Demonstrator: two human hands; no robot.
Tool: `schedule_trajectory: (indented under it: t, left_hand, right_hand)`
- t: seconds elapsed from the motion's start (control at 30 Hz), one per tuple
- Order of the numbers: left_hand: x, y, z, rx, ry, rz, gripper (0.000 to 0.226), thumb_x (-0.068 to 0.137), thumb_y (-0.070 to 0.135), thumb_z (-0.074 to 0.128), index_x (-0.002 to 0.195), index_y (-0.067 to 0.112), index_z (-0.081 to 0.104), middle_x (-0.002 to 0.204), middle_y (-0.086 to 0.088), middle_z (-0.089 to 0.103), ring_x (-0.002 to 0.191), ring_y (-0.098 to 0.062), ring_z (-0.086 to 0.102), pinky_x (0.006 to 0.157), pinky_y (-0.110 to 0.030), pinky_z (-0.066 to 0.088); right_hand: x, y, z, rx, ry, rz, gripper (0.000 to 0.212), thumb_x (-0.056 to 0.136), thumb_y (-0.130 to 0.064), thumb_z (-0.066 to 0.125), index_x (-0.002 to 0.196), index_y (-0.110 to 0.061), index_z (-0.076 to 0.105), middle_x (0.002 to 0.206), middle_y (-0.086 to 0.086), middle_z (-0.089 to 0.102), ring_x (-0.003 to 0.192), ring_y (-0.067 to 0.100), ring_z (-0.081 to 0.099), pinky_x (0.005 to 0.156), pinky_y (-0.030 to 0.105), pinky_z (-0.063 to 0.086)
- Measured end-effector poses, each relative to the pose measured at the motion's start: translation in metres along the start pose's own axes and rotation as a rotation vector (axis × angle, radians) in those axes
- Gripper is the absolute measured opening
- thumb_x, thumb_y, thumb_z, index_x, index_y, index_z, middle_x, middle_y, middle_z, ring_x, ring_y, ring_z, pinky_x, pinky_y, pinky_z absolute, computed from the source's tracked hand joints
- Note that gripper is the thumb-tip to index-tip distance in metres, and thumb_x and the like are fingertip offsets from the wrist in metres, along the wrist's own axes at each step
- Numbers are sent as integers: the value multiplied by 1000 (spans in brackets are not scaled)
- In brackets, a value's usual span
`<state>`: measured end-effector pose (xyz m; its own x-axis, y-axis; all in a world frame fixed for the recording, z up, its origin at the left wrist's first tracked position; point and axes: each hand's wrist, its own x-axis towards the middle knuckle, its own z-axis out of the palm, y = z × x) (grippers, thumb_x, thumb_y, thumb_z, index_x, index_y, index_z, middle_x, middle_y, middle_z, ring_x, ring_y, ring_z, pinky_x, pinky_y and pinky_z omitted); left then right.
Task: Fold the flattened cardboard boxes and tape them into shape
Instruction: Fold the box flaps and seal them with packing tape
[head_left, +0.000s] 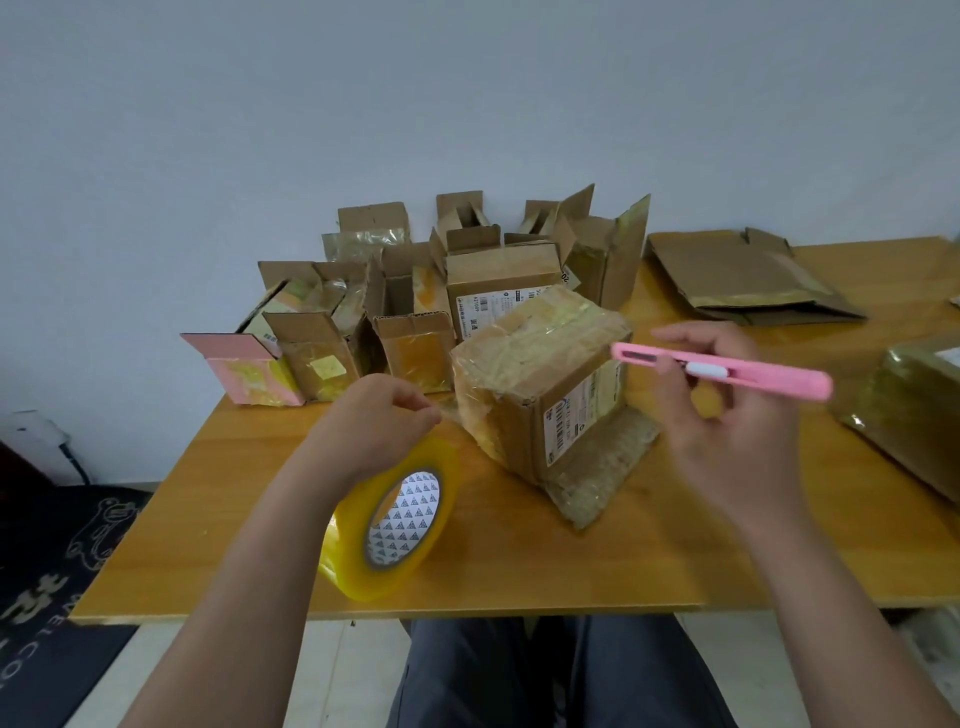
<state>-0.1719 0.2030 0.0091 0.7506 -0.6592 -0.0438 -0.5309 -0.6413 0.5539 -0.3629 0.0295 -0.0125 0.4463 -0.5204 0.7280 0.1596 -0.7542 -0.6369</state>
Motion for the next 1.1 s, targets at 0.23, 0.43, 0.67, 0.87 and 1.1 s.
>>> schedule_trajectory:
  t: [0.23,0.43,0.67,0.87,1.1]
  left_hand:
    - [-4,-6,-4,12,-55,9,21,96,32,58,85,25,74,84,3,68,75,-16,60,67,-35,49]
    - [-7,-20,-11,-78,-50,3,22,95,32,60,81,28,75,78,-9,69,67,-28,55,63,-38,44]
    - [-9,-29,-17,-150,-28,-27,26,96,29,58,78,30,76,78,-12,70,65,-32,52,62,-40,45]
    - [-11,-41,-24,-219,-10,-53,28,96,31,57,78,30,78,90,-13,73,88,-42,64,71,-36,45]
    - [-17,-28,-16,-134,-47,23,22,95,37,59,84,30,77,91,-11,73,89,-37,64,80,-51,54]
  right_hand:
    - [-5,-11,77,130,-289,-143,19,93,-17,56,104,-7,68,94,-9,64,88,0,61,73,10,47]
    - [-16,2,93,21,-382,-133,24,95,-24,54,106,-11,70,100,-5,68,96,3,60,82,12,46]
    - [-18,5,93,3,-524,-116,19,88,-17,52,77,-9,65,78,-4,62,74,8,57,67,18,42]
    - [-8,0,93,363,-268,58,15,94,-21,53,93,-12,66,74,-21,63,61,0,58,52,9,39]
    - [-3,-5,92,301,-200,14,21,100,-20,50,118,-21,61,110,-4,64,101,16,62,81,27,52]
